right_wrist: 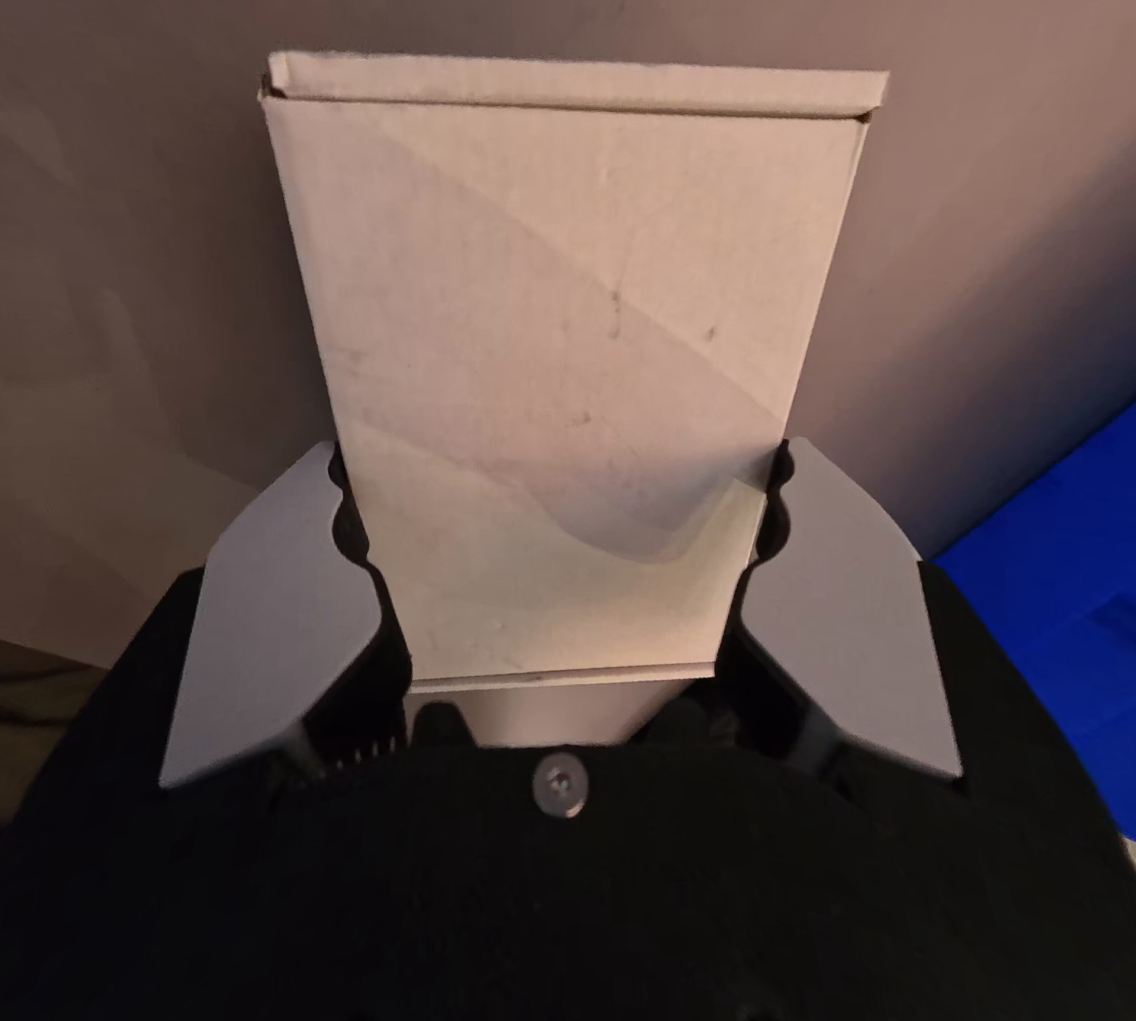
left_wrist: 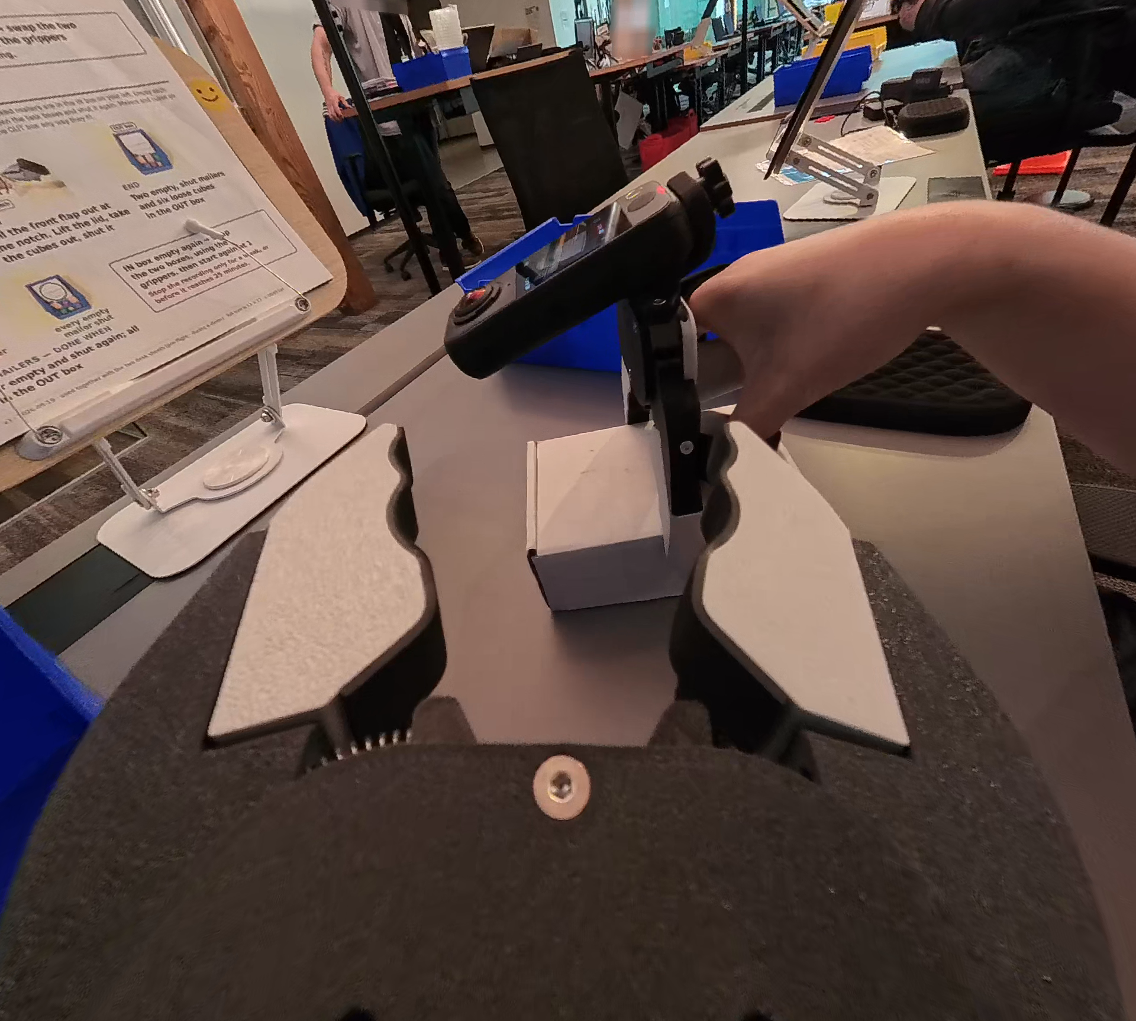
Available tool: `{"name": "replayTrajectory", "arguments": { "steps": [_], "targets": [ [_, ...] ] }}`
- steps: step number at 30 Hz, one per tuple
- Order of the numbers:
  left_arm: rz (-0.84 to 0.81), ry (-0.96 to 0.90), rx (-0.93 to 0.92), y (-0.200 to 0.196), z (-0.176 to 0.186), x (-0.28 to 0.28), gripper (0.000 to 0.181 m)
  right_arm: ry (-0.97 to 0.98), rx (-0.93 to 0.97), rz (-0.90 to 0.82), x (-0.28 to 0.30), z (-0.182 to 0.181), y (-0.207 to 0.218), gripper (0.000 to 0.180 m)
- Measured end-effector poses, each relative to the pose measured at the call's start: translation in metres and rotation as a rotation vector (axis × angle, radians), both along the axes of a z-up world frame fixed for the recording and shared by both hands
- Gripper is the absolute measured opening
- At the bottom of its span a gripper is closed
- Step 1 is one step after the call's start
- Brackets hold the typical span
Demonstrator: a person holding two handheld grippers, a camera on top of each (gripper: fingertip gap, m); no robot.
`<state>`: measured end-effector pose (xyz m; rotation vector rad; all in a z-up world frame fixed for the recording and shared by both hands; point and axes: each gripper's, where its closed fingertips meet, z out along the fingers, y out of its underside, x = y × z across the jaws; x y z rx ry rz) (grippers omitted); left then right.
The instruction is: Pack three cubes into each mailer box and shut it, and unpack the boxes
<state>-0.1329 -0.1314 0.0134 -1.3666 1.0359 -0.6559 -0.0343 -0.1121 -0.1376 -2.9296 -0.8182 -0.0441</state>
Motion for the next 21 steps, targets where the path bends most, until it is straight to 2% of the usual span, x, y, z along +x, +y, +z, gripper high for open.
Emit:
{"name": "replayTrajectory", "arguments": {
  "steps": [21],
  "targets": [
    [0.009,-0.011,-0.006,0.003,0.0,-0.002,0.092,-0.059,0.007,0.064,0.012,0.013,-0.002,0.125]
  ]
}}
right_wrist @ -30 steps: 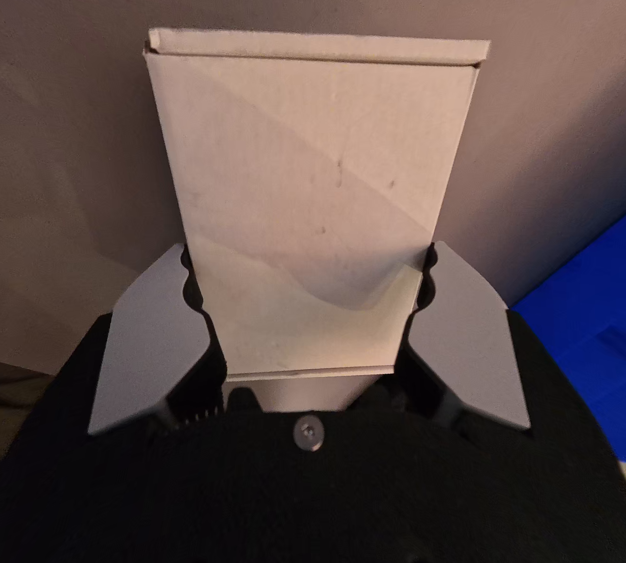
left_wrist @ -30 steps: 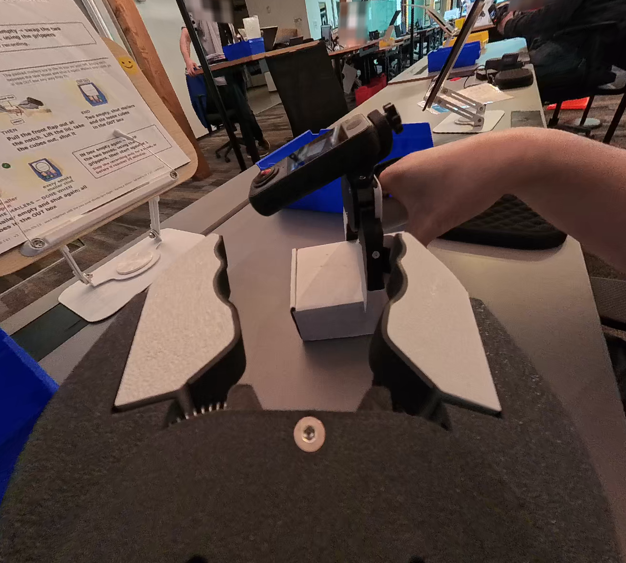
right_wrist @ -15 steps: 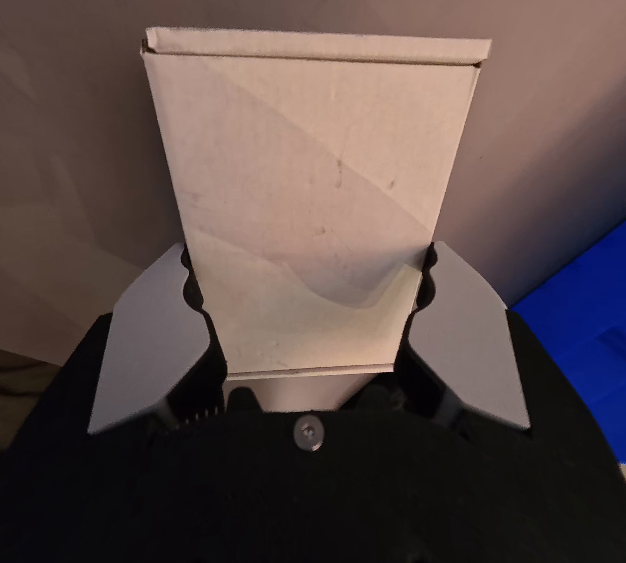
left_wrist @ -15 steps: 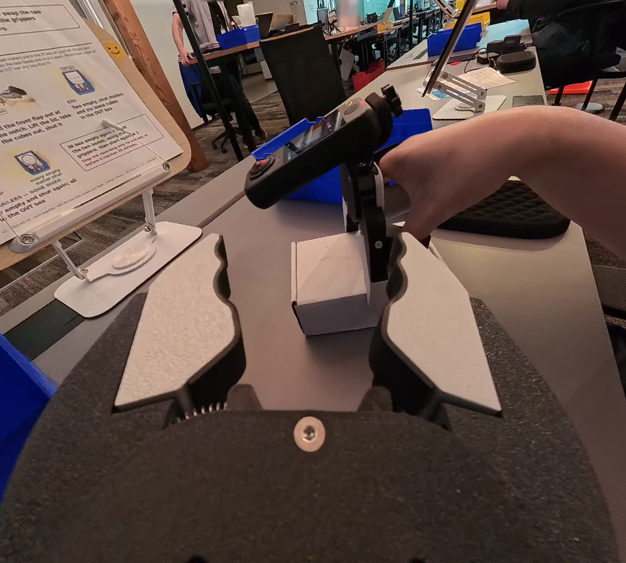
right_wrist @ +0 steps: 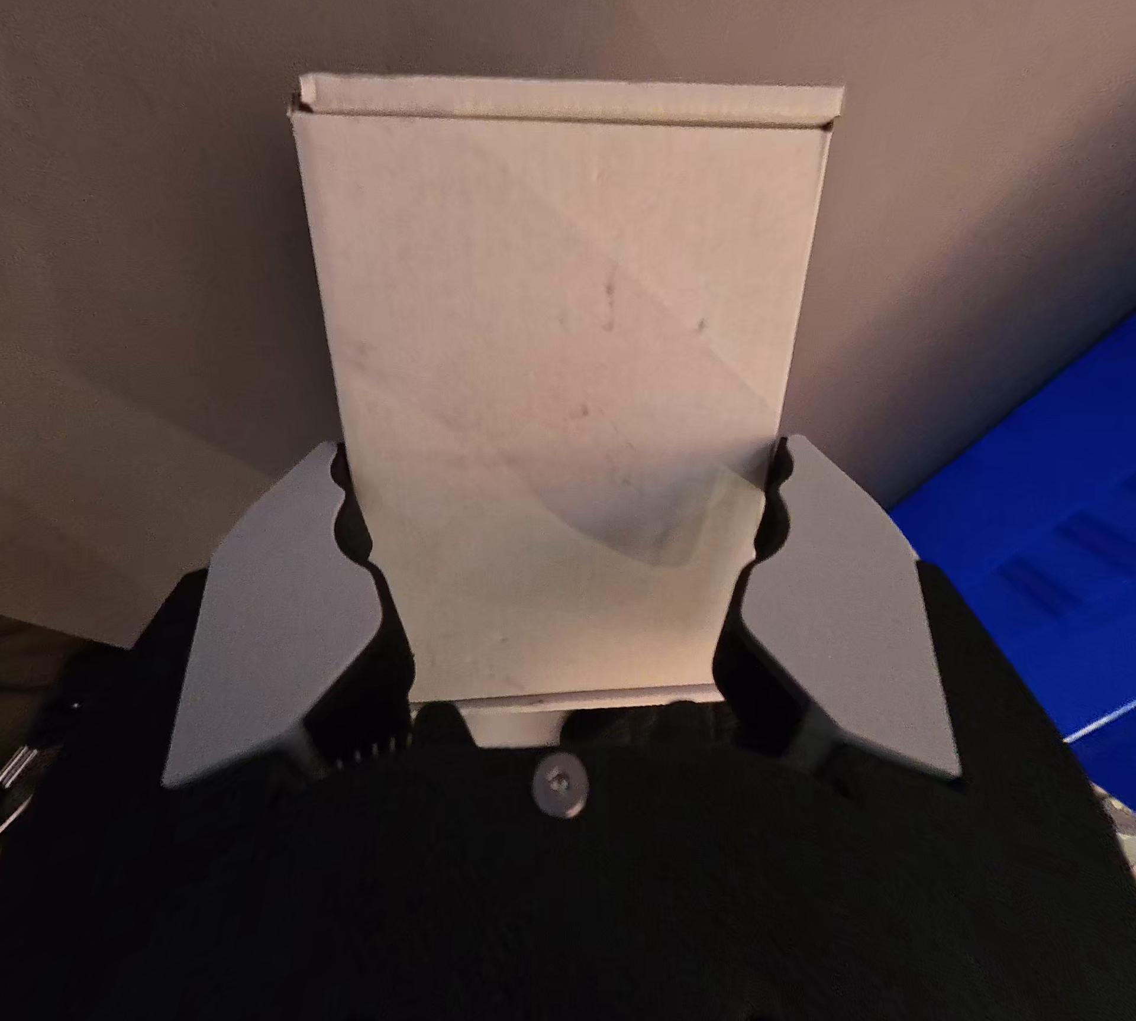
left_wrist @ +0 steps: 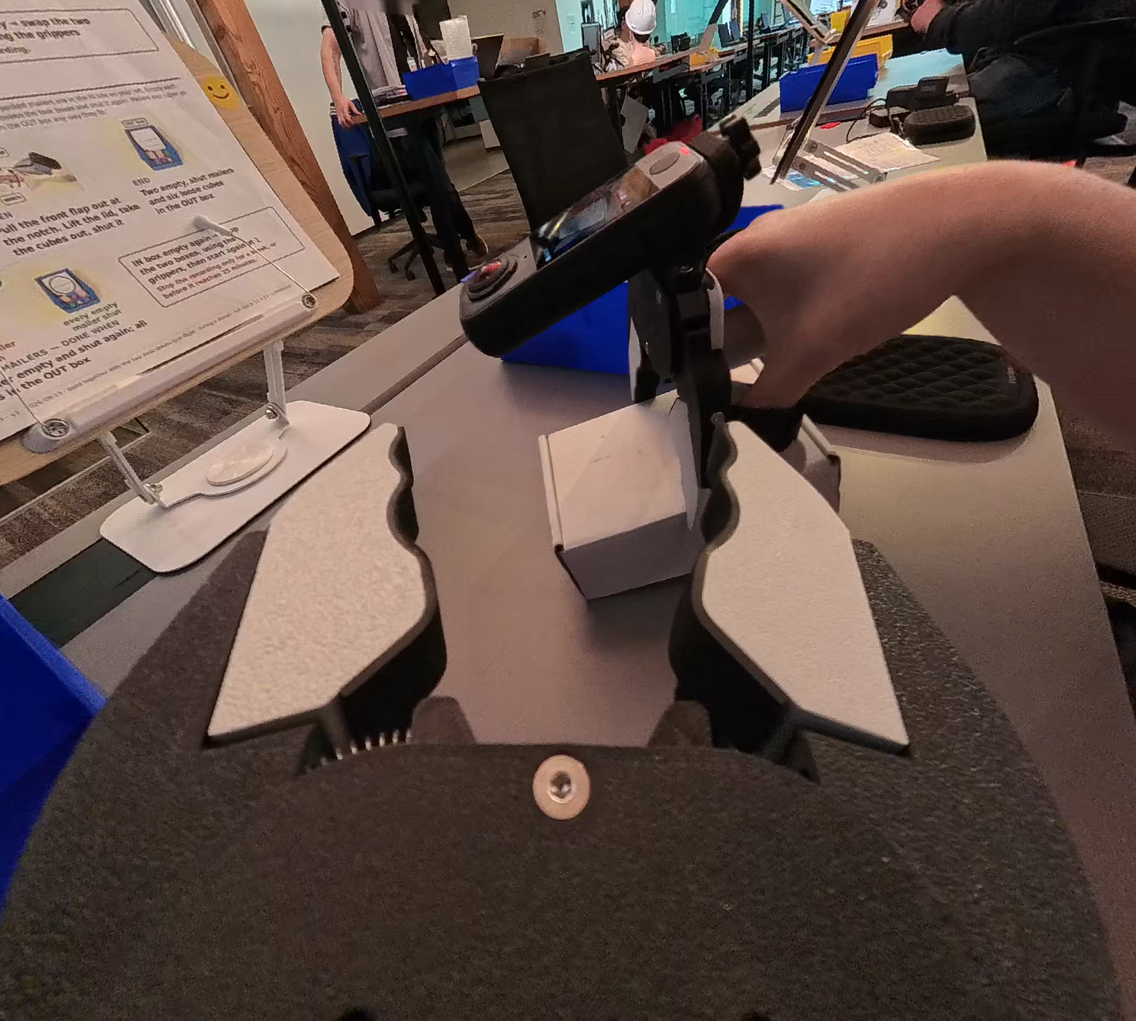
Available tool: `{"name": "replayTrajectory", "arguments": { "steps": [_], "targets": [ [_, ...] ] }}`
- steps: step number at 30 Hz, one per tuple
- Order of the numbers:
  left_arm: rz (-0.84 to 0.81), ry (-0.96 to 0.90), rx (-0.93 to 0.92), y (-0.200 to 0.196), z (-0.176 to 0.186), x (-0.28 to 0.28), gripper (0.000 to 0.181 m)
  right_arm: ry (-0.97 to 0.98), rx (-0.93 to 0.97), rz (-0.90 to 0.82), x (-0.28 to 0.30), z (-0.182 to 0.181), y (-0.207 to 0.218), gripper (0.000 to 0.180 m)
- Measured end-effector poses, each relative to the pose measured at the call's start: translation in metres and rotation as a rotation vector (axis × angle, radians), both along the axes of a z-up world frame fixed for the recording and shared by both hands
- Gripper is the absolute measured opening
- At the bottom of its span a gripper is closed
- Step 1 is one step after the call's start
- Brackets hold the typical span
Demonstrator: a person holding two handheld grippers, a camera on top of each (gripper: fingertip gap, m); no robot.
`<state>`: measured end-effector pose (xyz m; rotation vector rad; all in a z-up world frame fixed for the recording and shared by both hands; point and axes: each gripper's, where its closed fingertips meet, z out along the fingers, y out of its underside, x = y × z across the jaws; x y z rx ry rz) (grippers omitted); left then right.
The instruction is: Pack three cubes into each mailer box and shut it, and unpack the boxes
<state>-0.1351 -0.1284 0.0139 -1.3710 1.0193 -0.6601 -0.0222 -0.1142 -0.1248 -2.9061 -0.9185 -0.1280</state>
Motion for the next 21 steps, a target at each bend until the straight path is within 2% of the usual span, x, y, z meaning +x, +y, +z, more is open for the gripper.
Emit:
{"name": "replayTrajectory", "arguments": {
  "steps": [10,21],
  "targets": [
    [0.008,0.028,0.003,0.001,-0.005,0.001,0.092,0.001,-0.107,0.028,0.008,-0.011,-0.018,0.126],
    [0.009,0.066,0.0,0.002,-0.011,0.005,0.092,0.019,0.013,0.094,0.01,-0.01,-0.017,0.123]
  ]
}}
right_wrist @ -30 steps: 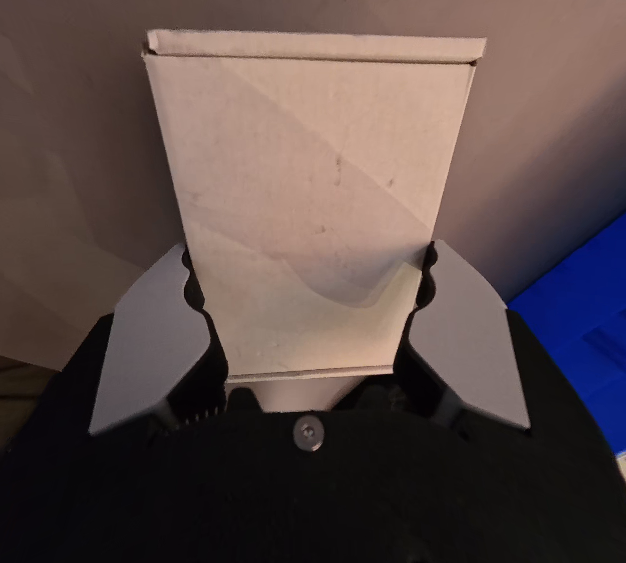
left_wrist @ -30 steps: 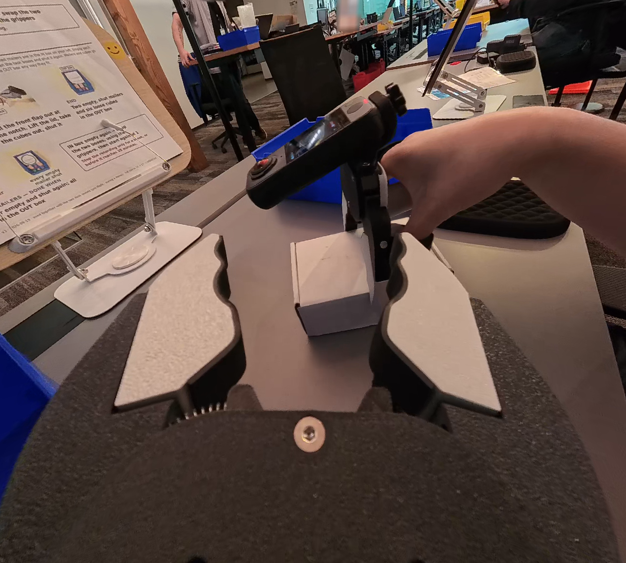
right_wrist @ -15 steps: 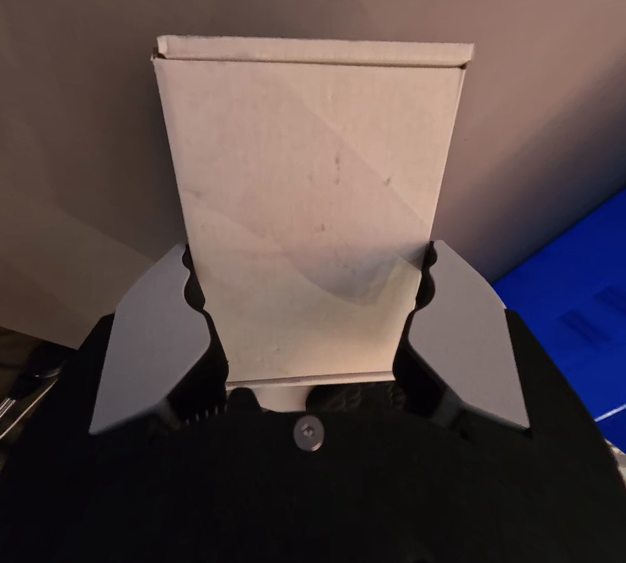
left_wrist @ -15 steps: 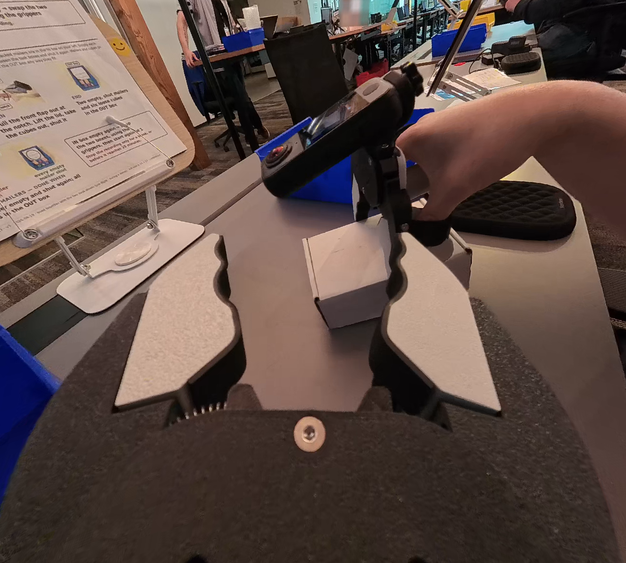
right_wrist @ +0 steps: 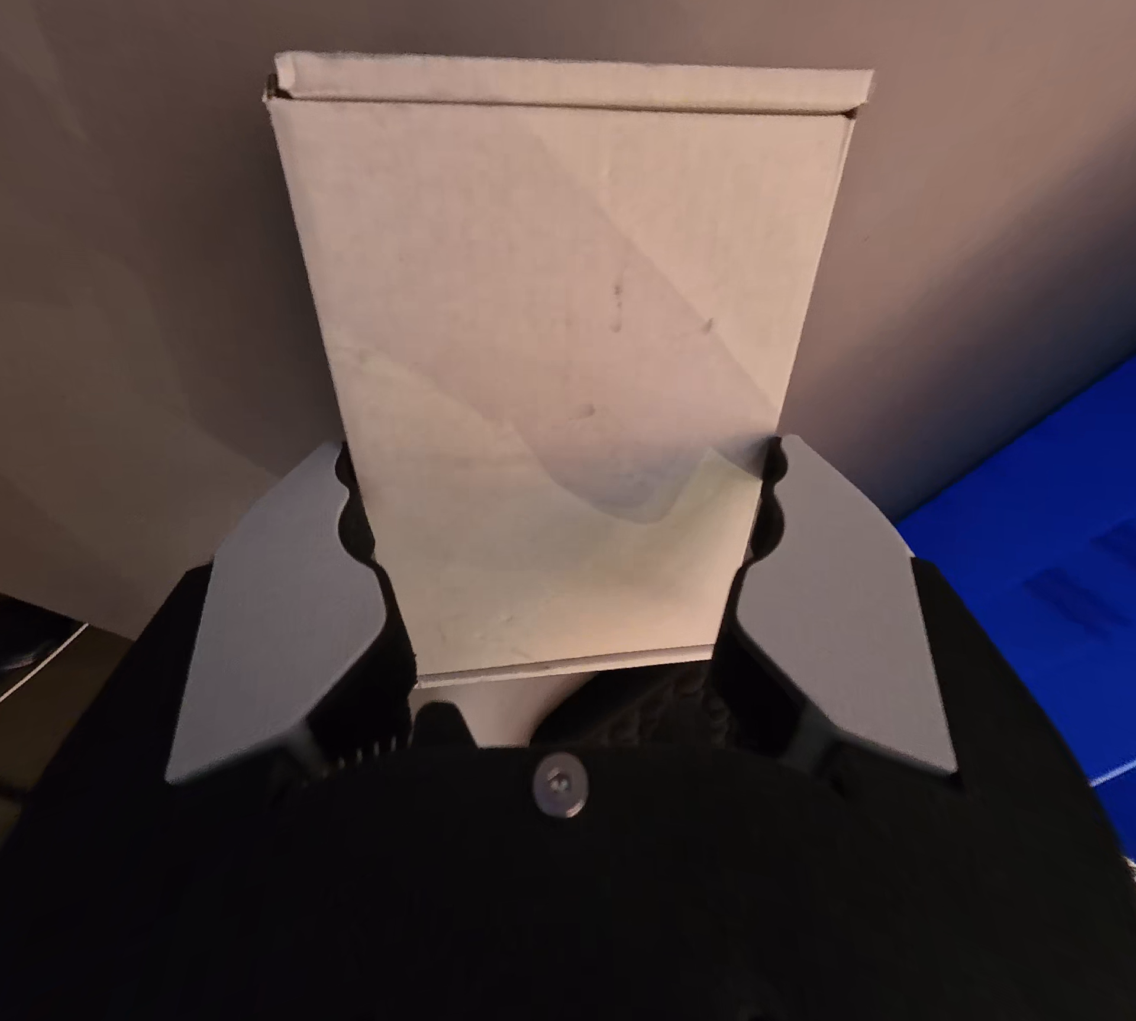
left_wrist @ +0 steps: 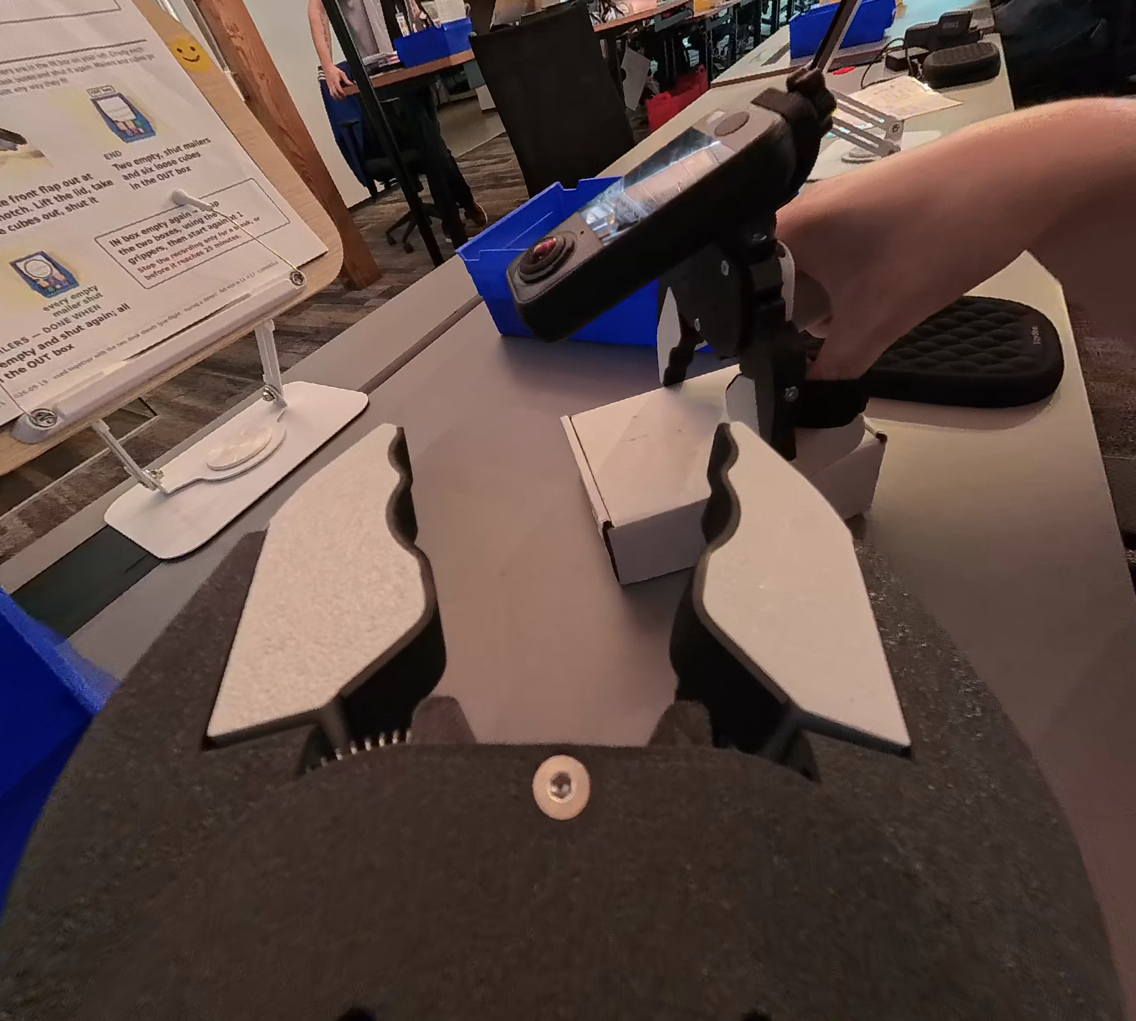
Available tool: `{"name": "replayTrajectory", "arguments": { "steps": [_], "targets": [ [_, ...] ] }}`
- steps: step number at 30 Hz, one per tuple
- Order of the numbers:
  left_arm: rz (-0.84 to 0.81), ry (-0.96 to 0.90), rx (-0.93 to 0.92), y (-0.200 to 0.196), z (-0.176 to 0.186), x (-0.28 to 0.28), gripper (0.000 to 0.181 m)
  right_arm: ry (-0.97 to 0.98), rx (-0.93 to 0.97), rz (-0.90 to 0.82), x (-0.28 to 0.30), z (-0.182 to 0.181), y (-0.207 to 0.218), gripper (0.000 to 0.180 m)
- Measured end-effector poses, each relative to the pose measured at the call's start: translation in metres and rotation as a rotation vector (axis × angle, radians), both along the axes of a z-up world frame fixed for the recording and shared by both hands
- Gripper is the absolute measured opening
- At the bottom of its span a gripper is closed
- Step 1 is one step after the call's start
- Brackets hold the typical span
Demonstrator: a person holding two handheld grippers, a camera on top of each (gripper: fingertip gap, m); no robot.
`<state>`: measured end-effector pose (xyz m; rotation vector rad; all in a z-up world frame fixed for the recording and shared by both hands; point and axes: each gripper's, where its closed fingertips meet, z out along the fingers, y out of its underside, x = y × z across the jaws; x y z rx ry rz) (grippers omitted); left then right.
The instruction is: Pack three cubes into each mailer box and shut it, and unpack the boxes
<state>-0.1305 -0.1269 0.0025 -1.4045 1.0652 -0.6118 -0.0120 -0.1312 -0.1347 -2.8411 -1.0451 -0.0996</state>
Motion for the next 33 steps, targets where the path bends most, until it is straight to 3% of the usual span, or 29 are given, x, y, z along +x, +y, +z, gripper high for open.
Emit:
{"name": "replayTrajectory", "arguments": {
  "steps": [16,33],
  "targets": [
    [-0.004,0.018,0.0,-0.001,-0.003,0.001,0.093,0.021,-0.004,0.009,-0.001,0.007,-0.002,0.117],
    [-0.009,0.025,-0.001,-0.002,-0.004,0.002,0.093,0.007,-0.036,0.002,-0.001,-0.007,0.001,0.129]
  ]
}}
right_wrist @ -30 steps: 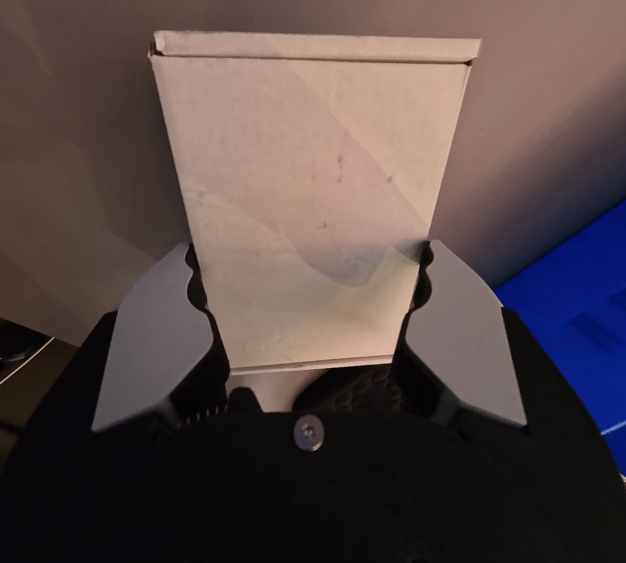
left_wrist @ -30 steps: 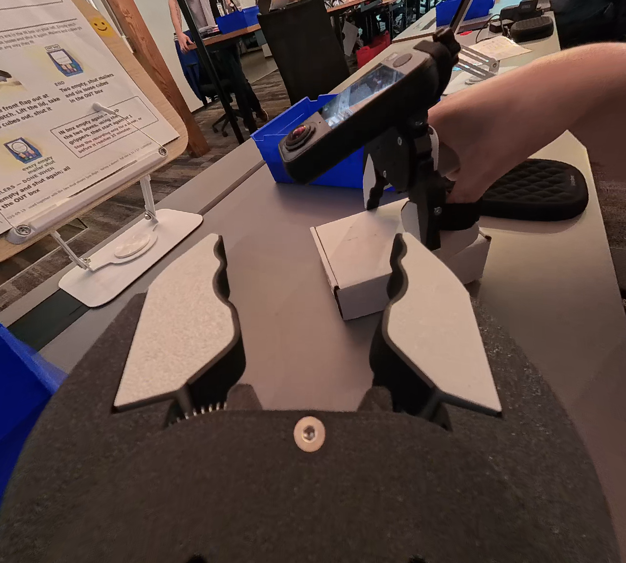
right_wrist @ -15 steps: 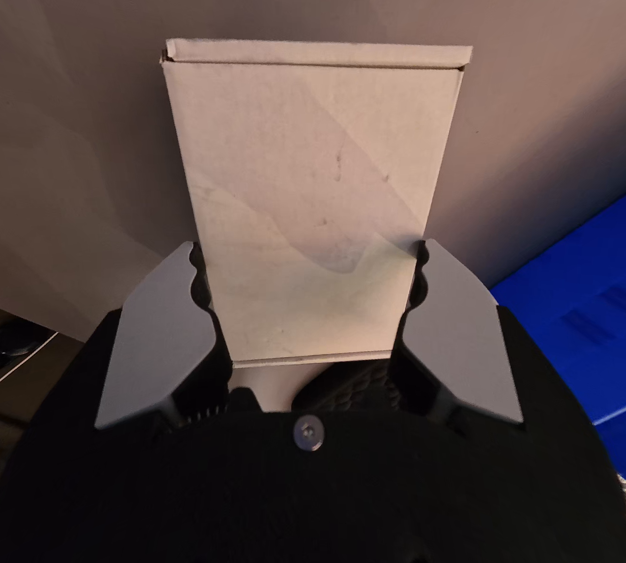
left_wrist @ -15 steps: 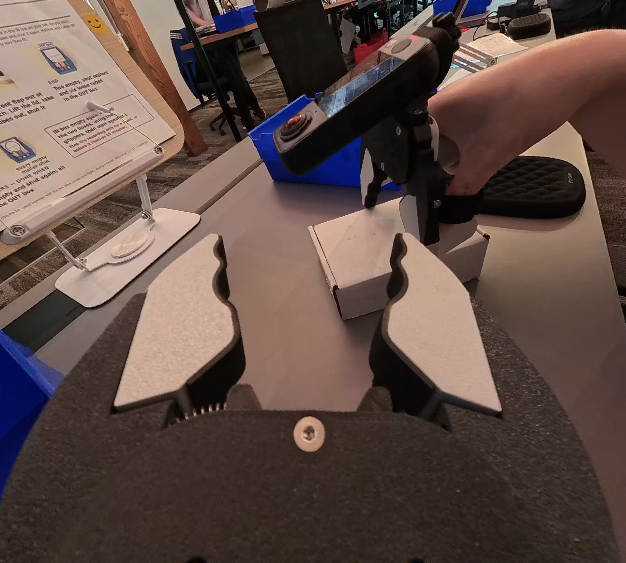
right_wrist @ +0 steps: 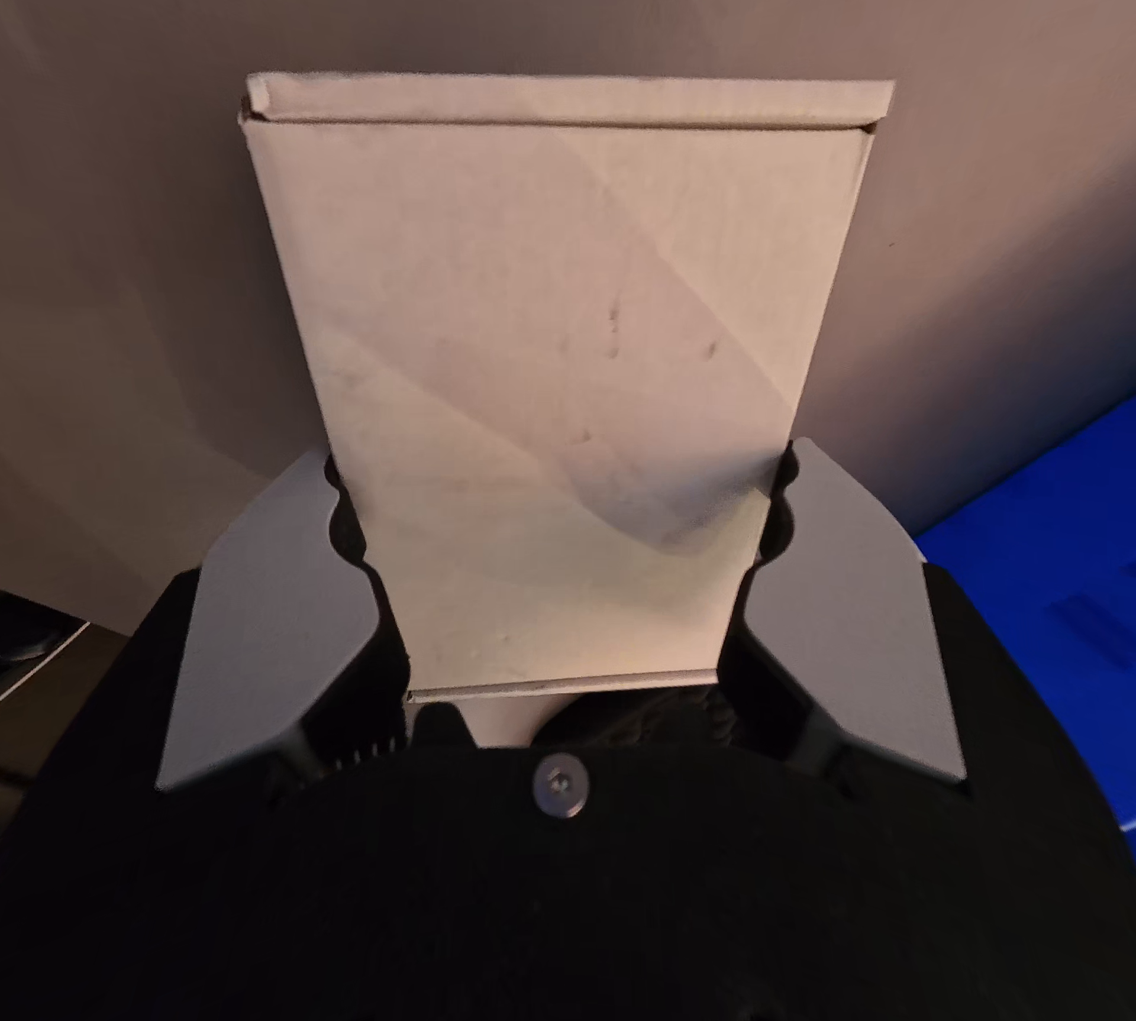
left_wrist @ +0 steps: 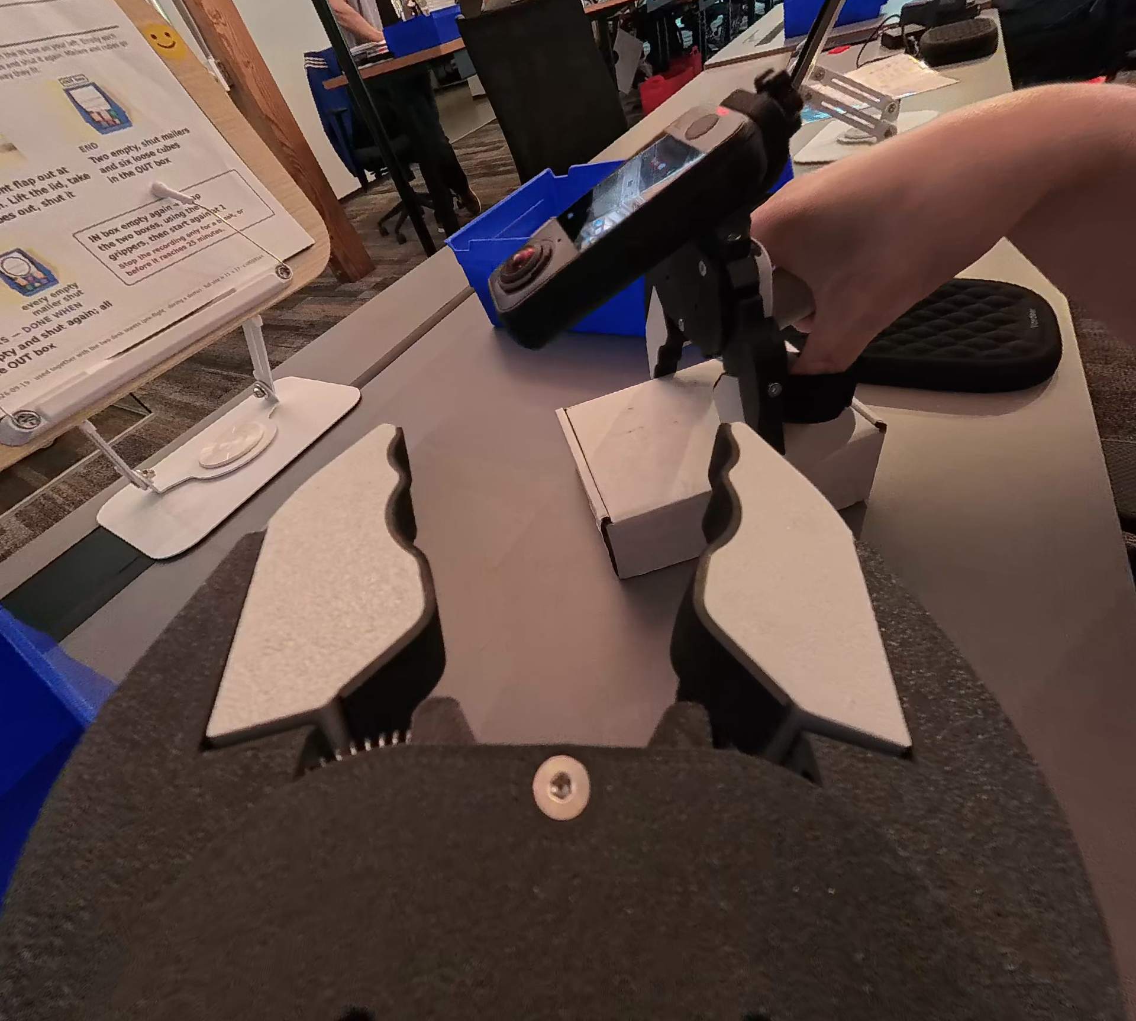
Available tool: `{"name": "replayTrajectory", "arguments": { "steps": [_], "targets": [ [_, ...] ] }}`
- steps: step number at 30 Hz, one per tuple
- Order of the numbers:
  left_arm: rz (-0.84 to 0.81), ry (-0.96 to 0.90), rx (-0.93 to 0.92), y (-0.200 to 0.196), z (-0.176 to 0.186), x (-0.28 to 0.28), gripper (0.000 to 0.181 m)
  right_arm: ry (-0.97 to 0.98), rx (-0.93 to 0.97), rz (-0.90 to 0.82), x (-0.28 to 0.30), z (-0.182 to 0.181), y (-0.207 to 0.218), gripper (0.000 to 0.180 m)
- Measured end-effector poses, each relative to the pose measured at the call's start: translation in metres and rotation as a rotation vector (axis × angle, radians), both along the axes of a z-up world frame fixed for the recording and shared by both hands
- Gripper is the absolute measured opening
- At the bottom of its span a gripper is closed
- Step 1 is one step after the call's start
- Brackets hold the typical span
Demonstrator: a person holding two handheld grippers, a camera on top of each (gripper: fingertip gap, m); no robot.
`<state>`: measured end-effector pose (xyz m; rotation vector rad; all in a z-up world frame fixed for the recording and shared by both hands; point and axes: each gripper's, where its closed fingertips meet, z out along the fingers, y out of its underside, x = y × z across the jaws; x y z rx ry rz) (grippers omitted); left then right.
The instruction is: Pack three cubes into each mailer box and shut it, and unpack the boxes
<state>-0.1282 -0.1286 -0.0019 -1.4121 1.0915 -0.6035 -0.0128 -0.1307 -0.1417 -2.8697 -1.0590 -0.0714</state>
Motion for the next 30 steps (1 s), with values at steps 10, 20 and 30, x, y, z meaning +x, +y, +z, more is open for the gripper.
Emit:
{"name": "replayTrajectory", "arguments": {
  "steps": [10,20,30],
  "targets": [
    [-0.005,0.014,0.001,-0.0008,-0.0026,0.002,0.093,0.019,-0.019,-0.023,-0.0015,-0.006,-0.0009,0.134],
    [-0.005,0.019,0.001,-0.0008,-0.0038,0.0024,0.093,0.021,-0.031,-0.035,-0.0013,-0.0056,-0.0012,0.133],
    [-0.003,0.016,-0.001,0.0002,-0.0036,0.0019,0.093,0.014,-0.014,-0.012,0.0004,0.0023,-0.003,0.132]
  ]
}}
